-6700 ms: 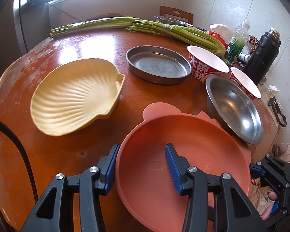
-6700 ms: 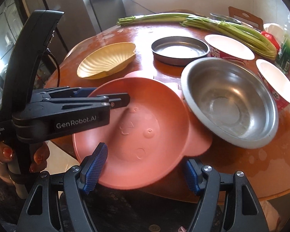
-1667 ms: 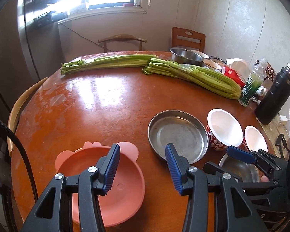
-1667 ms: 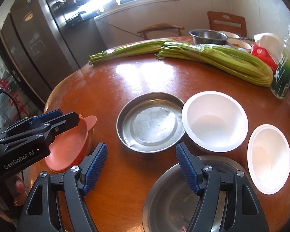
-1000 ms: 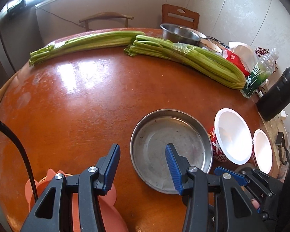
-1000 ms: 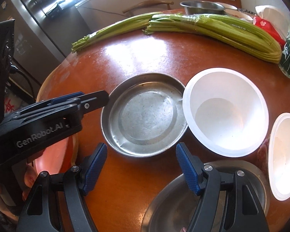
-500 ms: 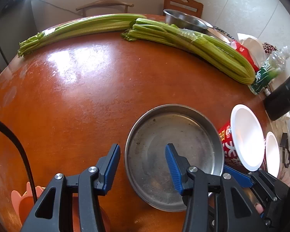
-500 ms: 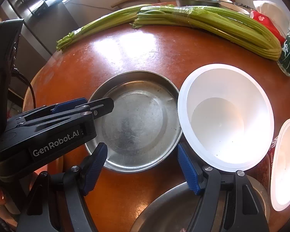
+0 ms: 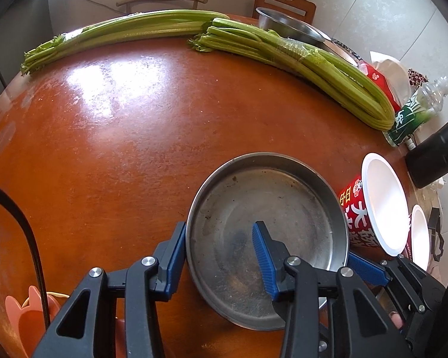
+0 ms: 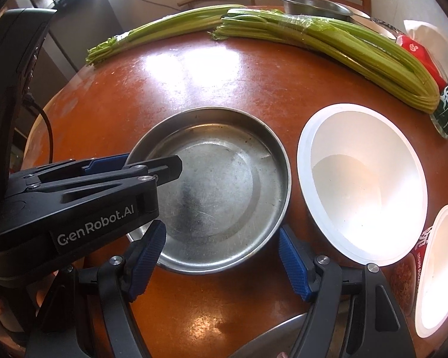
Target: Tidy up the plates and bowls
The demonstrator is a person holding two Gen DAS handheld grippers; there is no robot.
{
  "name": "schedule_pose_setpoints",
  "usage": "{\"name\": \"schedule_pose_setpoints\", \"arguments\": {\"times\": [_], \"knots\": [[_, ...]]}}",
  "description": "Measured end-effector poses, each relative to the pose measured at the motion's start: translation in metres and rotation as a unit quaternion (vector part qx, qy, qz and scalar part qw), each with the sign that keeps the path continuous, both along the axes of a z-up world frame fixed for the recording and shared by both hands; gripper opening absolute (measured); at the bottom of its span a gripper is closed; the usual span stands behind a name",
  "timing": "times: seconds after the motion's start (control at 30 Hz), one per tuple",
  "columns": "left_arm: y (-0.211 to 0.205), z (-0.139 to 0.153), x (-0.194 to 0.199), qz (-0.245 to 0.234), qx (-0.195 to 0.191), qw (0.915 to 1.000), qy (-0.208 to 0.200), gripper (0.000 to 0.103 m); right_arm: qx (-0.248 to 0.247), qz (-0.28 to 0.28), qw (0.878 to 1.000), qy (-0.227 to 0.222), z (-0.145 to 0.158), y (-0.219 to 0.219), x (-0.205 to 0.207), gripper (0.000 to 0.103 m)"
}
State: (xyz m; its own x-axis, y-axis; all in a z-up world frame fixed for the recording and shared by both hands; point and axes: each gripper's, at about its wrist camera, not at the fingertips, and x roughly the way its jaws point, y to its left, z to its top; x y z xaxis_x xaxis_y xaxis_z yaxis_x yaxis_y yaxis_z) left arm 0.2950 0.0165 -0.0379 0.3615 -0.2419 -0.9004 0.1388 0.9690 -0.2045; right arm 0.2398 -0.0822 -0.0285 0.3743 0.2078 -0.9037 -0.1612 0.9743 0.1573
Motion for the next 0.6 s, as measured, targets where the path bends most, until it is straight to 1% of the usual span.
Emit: {"name": "schedule_pose_setpoints", "arguments": {"times": [0.07, 0.13, 0.27, 0.43, 0.6], "knots": [[0.001, 0.001, -0.001, 0.004, 0.005, 1.0, -0.002, 0.044, 0.013, 0.003, 1.0, 0.003, 0.0, 0.0, -0.002, 0.077], [0.004, 0.004, -0.003, 0.007, -0.001, 1.0, -0.005, 0.044, 0.019, 0.005, 1.0, 0.003, 0.001, -0.001, -0.003, 0.077], [0.007, 0.015, -0.01, 0.011, 0.0, 0.9997, -0.021, 0.044, 0.032, 0.01, 0.999, -0.012, 0.013, -0.003, -0.014, 0.077], [0.012, 0.029, -0.022, 0.018, -0.006, 0.9992, -0.035, 0.044, 0.036, 0.022, 0.998, -0.038, 0.032, -0.002, -0.028, 0.077], [0.017, 0.044, -0.038, 0.022, -0.005, 0.9983, -0.054, 0.044, 0.04, 0.033, 0.997, -0.055, 0.046, 0.001, -0.041, 0.077]]}}
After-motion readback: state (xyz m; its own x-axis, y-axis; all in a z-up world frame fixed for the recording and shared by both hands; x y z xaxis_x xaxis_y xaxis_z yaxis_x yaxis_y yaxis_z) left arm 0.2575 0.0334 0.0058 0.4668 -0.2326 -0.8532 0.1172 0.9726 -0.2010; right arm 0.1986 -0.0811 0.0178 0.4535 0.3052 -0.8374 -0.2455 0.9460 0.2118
